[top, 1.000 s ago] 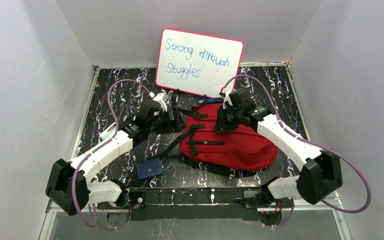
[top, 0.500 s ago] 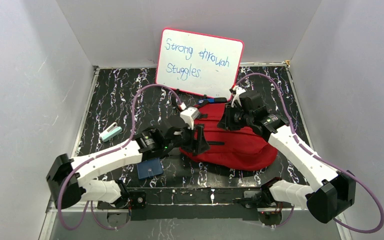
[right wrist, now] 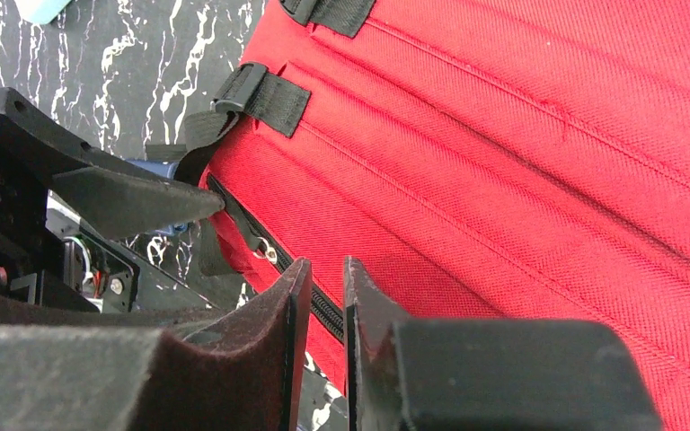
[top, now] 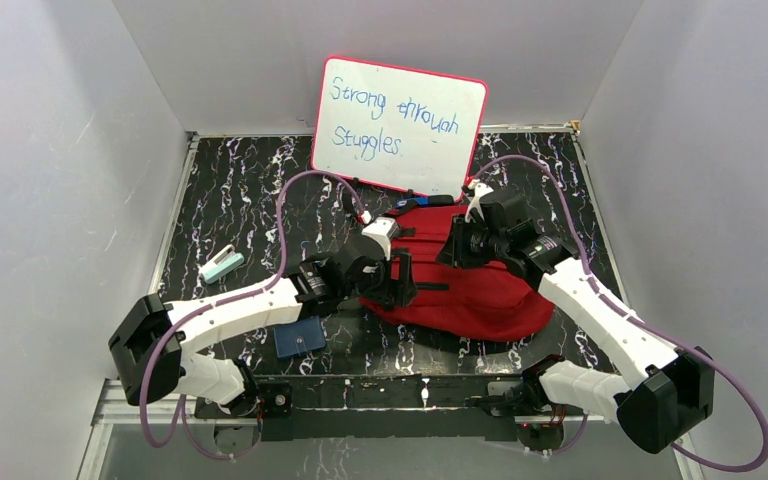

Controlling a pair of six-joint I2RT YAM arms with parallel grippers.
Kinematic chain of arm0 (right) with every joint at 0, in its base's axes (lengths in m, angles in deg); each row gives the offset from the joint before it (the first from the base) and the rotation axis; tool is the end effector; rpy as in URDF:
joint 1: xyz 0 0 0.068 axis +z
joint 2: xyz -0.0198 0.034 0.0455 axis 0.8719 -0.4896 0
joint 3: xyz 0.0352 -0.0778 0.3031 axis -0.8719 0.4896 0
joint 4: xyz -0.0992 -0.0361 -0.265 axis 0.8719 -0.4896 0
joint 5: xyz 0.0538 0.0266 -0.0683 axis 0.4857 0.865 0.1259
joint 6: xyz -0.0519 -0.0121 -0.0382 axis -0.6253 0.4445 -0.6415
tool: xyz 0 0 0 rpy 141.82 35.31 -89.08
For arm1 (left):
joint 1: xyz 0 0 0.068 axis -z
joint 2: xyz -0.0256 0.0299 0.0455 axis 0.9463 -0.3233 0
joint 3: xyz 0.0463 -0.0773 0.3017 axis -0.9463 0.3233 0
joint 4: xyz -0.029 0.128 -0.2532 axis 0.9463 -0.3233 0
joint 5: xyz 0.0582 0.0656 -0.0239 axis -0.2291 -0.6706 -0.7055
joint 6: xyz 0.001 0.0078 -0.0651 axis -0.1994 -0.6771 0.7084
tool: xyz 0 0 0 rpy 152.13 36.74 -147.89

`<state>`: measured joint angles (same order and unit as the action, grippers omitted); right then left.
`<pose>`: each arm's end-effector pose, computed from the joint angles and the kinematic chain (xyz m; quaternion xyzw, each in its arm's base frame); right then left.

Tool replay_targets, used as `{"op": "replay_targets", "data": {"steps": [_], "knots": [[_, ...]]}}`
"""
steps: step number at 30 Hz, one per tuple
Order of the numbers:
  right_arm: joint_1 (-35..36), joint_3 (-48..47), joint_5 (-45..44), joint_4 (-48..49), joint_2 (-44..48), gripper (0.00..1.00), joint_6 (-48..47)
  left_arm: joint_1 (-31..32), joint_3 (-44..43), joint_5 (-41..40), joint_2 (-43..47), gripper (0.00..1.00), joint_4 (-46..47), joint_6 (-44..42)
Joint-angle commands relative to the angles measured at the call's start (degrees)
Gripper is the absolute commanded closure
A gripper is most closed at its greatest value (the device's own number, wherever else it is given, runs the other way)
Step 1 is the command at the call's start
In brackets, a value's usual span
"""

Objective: Pack the student bag
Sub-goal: Unzip the student bag at the center of the board.

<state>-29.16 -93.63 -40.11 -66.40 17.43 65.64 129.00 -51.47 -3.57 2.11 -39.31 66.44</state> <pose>0.2130 0.1408 0.3310 -0.0783 0.8934 0.2764 0.3455 0.1788 -0.2756 0.2881 0.1415 0.8575 -0.3331 0.3657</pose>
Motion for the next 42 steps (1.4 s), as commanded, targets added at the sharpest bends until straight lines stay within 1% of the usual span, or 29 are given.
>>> {"op": "replay_targets", "data": {"steps": [1, 4, 11, 14, 16, 19, 27, 33, 37, 38, 40, 42], "knots": [[0.0, 0.1, 0.7, 2.4, 0.7, 0.72, 0.8, 0.0, 2.5, -5.6, 1.9, 0.21, -2.3, 2.1], [-0.1, -0.1, 0.8, 2.6, 0.4, 0.72, 0.7, 0.0, 2.6, -6.5, 1.3, 0.19, -2.0, 2.2], [0.0, 0.0, 1.2, 2.5, 0.4, 0.71, 0.8, 0.0, 2.2, -6.5, -1.3, 0.20, -1.6, 3.3], [-0.1, 0.4, 1.1, 2.7, 0.7, 0.71, 0.8, -0.1, 2.7, -6.1, -1.0, 0.24, 0.3, 2.7], [-0.1, 0.6, 1.2, 2.8, 0.7, 0.71, 0.9, -0.1, 2.0, -6.1, -1.2, 0.27, 1.4, 0.5], [0.0, 0.9, 1.6, 2.9, 0.6, 0.70, 1.0, -0.1, -0.4, -6.2, -2.7, 0.29, 1.6, -3.7], [-0.1, 1.2, 1.6, 2.5, 1.1, 0.70, 0.9, -0.2, -6.4, -2.0, -7.1, 0.29, -3.3, -16.6], [-0.1, 2.4, 1.8, 2.9, 1.6, 0.69, 1.0, -0.3, -7.0, 0.0, -7.2, 0.29, -6.4, -24.3], [0.0, 2.4, 1.9, 3.0, 1.3, 0.69, 1.0, -0.2, -6.9, 5.0, -7.6, 0.35, -7.2, -27.2], [0.0, 2.3, 1.9, 3.0, 1.2, 0.69, 0.9, -0.3, -6.8, 7.6, -7.7, 0.36, -7.3, -27.9], [0.0, 2.3, 1.9, 3.0, 1.1, 0.69, 0.9, -0.3, -6.4, 10.9, -7.7, 0.41, -7.4, -28.8], [-0.1, 2.3, 2.0, 3.1, 1.1, 0.69, 0.9, -0.3, -6.0, 11.4, -7.9, 0.47, -7.4, -29.3]]}}
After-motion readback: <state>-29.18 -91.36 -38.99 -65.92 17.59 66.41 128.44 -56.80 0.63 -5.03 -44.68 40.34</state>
